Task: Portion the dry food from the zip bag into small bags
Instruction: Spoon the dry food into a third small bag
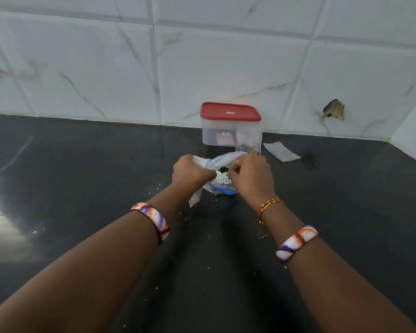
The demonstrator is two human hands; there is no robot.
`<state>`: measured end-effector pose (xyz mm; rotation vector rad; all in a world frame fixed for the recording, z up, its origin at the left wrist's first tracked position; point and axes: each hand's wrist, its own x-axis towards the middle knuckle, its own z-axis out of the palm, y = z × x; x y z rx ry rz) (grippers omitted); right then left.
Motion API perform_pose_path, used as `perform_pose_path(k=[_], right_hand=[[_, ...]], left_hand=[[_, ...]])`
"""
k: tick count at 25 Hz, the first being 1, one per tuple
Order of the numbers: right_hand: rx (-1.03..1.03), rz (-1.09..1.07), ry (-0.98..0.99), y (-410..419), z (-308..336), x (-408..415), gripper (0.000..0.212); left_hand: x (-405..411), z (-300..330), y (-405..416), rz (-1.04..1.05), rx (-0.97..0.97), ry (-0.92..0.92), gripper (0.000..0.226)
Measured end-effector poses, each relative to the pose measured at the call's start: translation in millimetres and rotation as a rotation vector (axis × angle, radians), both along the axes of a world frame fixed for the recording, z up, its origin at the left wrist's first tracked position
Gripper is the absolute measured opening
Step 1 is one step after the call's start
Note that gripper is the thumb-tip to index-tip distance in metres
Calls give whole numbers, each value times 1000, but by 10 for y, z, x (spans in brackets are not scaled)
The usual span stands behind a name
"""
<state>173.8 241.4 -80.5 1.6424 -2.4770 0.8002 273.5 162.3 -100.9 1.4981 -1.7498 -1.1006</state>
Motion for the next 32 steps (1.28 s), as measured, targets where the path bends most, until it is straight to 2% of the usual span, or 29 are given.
perform_pose_path(k=[3, 5, 8, 10, 12, 15, 17, 19, 22, 23, 25, 27, 29, 32], right_hand=[[113, 4, 294, 127, 71, 83, 26], [203, 27, 388, 161, 98, 120, 28], [247, 20, 358, 147, 127, 149, 28], [219, 7, 311, 141, 154, 101, 26], [184, 42, 348, 149, 172, 6, 25], [257, 103, 426, 152, 155, -92, 28], [266, 74, 291, 152, 129, -130, 27], [196, 13, 31, 108, 59, -274, 25], [43, -111, -464, 12, -164, -619, 22], [39, -178, -625, 3, -238, -699, 20], [134, -273, -819, 44, -342, -776, 8], [151, -228, -938, 95, -421, -830, 23], [63, -246, -1040, 156, -418, -820, 19], [-68, -391, -1092, 226, -381, -811, 14]], left_hand=[[21, 54, 51, 54, 143, 95, 40], [14, 84, 96, 142, 223, 195, 47], [-76, 210, 155, 274, 220, 362, 48], [-177, 351, 153, 301, 184, 456, 37], [-293, 478, 186, 245, 159, 439, 26], [-426, 512, 222, 152, 132, 276, 28], [-489, 543, 183, 141, 123, 283, 30], [-628, 628, 116, 47, 66, 308, 41], [-977, 748, 191, -366, -15, 157, 53], [-1062, 749, 246, -463, -11, 94, 58], [-1155, 688, 255, -557, -21, 1, 73], [-1096, 614, 222, -570, -89, -33, 78], [-930, 554, 212, -522, -148, -3, 73], [-682, 457, 332, -390, -198, 109, 68]])
